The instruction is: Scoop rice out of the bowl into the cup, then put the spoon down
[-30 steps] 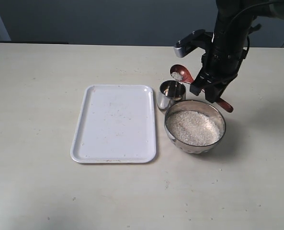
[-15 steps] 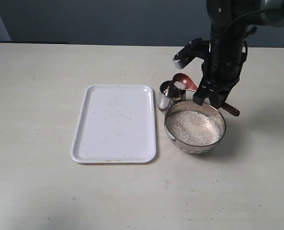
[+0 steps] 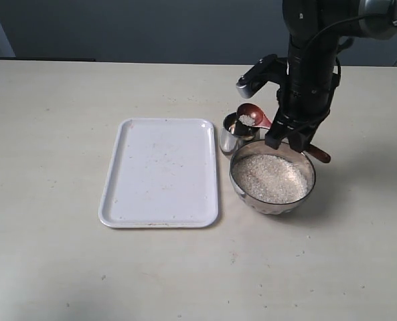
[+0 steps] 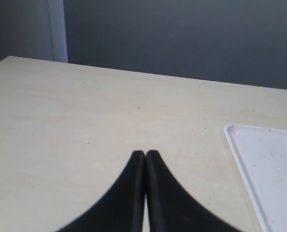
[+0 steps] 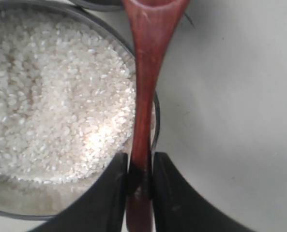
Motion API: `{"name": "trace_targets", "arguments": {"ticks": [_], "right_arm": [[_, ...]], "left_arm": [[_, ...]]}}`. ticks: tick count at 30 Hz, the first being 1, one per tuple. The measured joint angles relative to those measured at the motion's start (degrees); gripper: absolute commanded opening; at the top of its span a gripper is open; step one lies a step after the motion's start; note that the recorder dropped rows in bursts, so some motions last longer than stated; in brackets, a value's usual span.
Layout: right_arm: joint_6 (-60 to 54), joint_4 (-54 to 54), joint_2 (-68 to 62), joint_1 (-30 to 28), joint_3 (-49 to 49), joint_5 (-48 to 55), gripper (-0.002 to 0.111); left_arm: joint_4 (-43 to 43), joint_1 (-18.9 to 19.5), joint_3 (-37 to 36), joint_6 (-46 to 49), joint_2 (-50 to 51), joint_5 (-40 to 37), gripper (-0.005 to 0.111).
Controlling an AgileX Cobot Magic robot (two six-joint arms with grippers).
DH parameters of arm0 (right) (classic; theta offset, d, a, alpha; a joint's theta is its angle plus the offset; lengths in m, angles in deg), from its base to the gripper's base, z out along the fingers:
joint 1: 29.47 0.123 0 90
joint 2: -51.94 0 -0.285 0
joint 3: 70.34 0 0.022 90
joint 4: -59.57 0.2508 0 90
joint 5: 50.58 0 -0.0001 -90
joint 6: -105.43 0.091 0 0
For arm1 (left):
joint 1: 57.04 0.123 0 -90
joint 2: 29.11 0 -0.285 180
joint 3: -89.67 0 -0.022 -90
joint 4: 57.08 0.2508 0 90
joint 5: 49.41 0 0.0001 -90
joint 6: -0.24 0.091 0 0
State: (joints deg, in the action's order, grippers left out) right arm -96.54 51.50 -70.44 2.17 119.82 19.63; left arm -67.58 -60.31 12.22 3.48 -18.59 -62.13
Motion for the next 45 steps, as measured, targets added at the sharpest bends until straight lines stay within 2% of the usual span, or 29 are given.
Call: {"name": "trace_targets", "arguments": {"ticks": [8, 45], "right_arm": [[2.4, -3.3, 0.0, 0.6, 0.0, 0.0, -0.001], [3.8, -5.9, 0.0, 1.2, 0.0, -2.9, -0.001]], "left_arm": [[0.0, 0.0, 0.0, 0.0, 0.0, 0.0, 0.001], [0.0, 0.0, 0.0, 0.0, 0.0, 0.0, 0.001]]}}
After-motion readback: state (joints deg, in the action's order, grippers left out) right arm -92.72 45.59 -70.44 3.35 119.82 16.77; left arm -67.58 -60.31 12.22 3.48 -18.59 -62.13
